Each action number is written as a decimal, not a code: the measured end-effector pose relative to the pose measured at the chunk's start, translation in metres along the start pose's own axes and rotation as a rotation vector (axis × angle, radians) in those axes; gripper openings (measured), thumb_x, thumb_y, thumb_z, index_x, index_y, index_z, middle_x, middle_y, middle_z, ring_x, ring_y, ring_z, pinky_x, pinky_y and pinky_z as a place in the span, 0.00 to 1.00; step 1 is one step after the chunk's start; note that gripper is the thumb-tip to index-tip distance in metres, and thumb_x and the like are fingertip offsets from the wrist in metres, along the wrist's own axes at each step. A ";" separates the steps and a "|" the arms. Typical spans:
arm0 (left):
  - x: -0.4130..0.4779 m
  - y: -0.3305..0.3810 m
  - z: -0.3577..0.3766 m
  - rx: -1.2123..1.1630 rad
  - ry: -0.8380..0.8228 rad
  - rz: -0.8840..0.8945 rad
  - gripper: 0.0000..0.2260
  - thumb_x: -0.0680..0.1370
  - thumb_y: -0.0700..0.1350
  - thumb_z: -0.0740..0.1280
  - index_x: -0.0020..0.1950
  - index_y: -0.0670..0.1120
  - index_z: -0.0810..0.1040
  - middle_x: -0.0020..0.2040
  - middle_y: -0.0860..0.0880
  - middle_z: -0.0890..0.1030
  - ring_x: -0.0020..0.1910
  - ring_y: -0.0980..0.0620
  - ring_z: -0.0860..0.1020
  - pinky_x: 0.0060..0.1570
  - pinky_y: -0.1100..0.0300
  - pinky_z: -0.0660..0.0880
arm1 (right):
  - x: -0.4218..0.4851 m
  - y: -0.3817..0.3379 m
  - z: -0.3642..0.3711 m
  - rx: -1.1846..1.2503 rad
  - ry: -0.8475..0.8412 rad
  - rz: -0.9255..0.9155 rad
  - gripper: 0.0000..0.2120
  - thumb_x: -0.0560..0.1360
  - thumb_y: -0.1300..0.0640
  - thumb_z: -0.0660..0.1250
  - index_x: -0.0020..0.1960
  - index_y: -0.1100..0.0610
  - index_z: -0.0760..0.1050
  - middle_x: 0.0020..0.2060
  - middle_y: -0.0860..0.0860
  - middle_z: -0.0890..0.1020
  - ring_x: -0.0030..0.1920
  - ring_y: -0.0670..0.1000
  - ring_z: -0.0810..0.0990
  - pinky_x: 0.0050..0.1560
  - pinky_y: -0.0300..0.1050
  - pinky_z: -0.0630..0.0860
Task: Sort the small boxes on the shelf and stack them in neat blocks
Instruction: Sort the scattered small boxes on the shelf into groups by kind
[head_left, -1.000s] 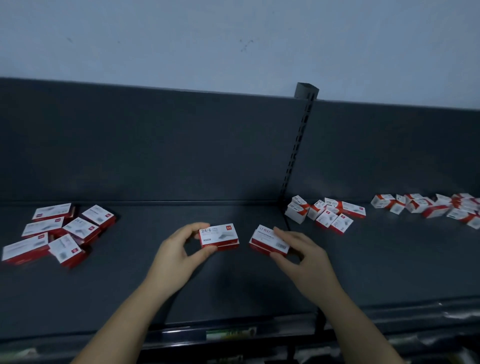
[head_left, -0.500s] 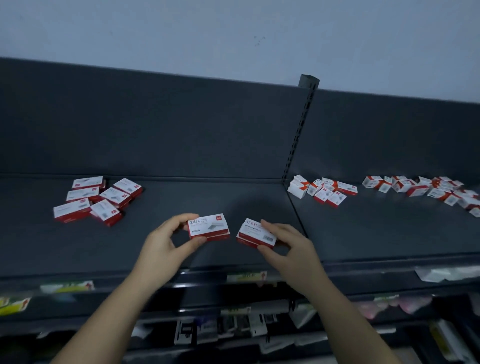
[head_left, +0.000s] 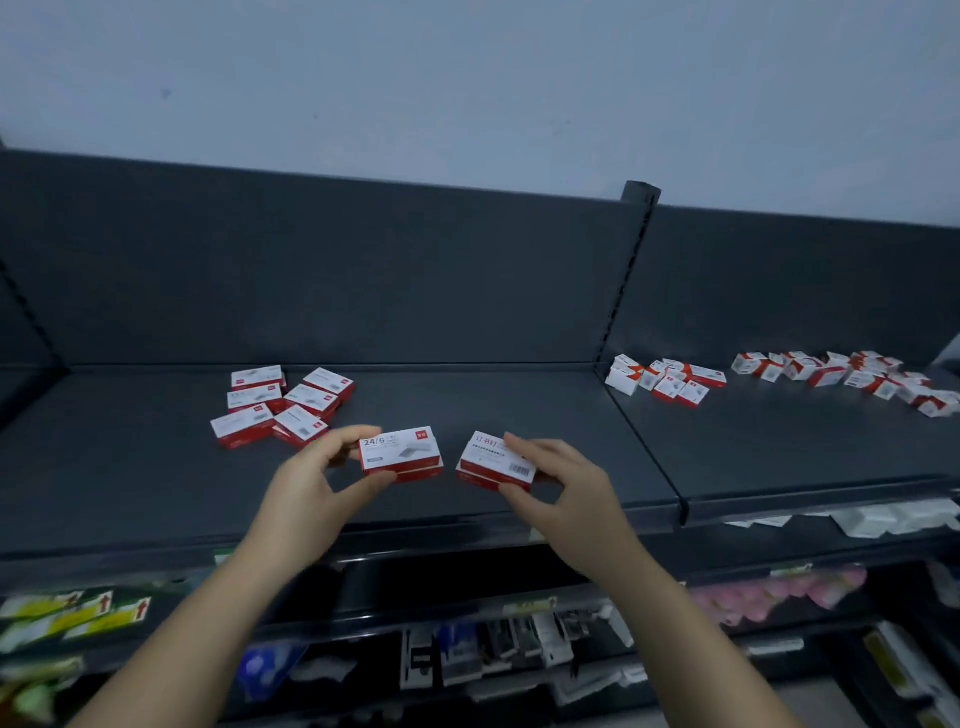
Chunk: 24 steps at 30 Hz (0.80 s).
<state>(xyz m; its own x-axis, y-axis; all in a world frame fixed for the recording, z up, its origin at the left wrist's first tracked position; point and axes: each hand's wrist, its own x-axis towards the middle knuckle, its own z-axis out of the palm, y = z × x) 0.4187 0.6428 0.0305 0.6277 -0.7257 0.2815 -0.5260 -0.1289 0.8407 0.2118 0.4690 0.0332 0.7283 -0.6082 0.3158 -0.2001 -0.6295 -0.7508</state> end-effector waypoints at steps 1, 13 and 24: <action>0.004 -0.007 -0.012 0.007 -0.002 0.001 0.19 0.71 0.46 0.76 0.52 0.65 0.75 0.49 0.67 0.80 0.53 0.72 0.74 0.48 0.80 0.67 | 0.006 -0.006 0.011 -0.003 0.011 -0.007 0.23 0.74 0.58 0.72 0.68 0.47 0.75 0.56 0.40 0.78 0.57 0.42 0.76 0.60 0.37 0.73; 0.037 -0.111 -0.126 -0.004 -0.094 -0.014 0.18 0.71 0.45 0.75 0.55 0.63 0.76 0.56 0.65 0.77 0.55 0.71 0.74 0.52 0.75 0.69 | 0.060 -0.061 0.159 0.014 0.032 0.054 0.23 0.73 0.60 0.74 0.66 0.47 0.76 0.54 0.38 0.78 0.57 0.42 0.77 0.61 0.35 0.72; 0.036 -0.175 -0.137 0.038 -0.054 -0.161 0.20 0.70 0.46 0.77 0.57 0.60 0.76 0.55 0.62 0.79 0.55 0.66 0.76 0.54 0.69 0.71 | 0.088 -0.059 0.221 -0.024 -0.117 0.143 0.24 0.73 0.60 0.74 0.67 0.49 0.76 0.54 0.39 0.78 0.54 0.39 0.77 0.57 0.29 0.71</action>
<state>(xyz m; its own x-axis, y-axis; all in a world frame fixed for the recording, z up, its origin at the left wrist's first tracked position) 0.6116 0.7319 -0.0427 0.6742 -0.7290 0.1183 -0.4434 -0.2715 0.8542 0.4327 0.5598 -0.0227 0.7622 -0.6327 0.1367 -0.3214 -0.5533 -0.7685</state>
